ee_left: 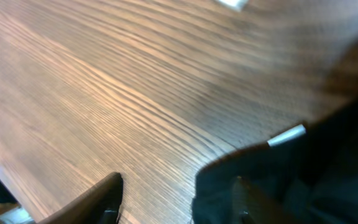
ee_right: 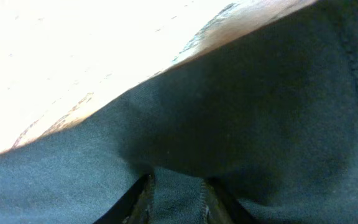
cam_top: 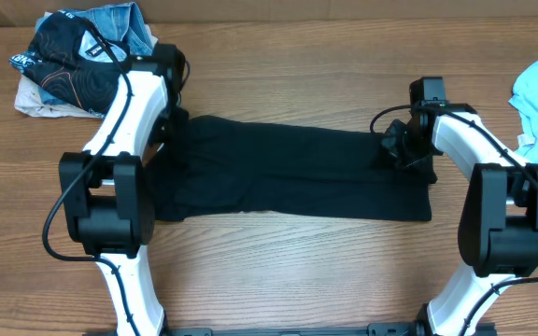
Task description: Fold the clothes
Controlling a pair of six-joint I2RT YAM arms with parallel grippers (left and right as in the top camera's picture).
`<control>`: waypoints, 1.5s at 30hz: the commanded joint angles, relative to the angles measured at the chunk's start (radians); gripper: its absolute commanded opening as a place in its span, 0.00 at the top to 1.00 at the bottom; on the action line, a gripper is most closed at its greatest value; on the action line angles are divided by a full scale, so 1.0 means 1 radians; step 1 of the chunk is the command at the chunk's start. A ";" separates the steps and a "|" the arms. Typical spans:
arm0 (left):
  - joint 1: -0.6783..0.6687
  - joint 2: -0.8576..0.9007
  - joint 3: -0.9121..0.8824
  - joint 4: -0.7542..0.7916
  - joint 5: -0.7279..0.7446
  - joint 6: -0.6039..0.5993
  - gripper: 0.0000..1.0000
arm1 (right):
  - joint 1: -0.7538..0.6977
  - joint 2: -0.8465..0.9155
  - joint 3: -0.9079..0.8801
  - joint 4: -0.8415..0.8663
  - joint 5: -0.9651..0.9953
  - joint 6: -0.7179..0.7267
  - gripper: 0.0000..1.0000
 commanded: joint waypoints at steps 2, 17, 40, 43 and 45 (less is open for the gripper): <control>-0.005 -0.004 0.157 -0.072 0.013 -0.041 0.37 | -0.016 0.008 0.053 -0.043 0.043 -0.003 0.64; -0.196 -0.046 0.194 -0.145 0.717 0.103 0.65 | -0.009 0.003 0.239 -0.207 -0.282 -0.172 0.64; 0.043 -0.046 -0.316 0.105 0.684 -0.006 0.85 | -0.008 0.003 0.239 -0.203 -0.280 -0.172 0.64; 0.075 -0.046 -0.328 0.092 0.684 -0.003 0.85 | -0.008 0.003 0.239 -0.199 -0.280 -0.172 0.64; 0.090 -0.046 -0.327 0.069 0.685 -0.004 0.87 | -0.008 0.003 0.239 -0.200 -0.280 -0.172 0.63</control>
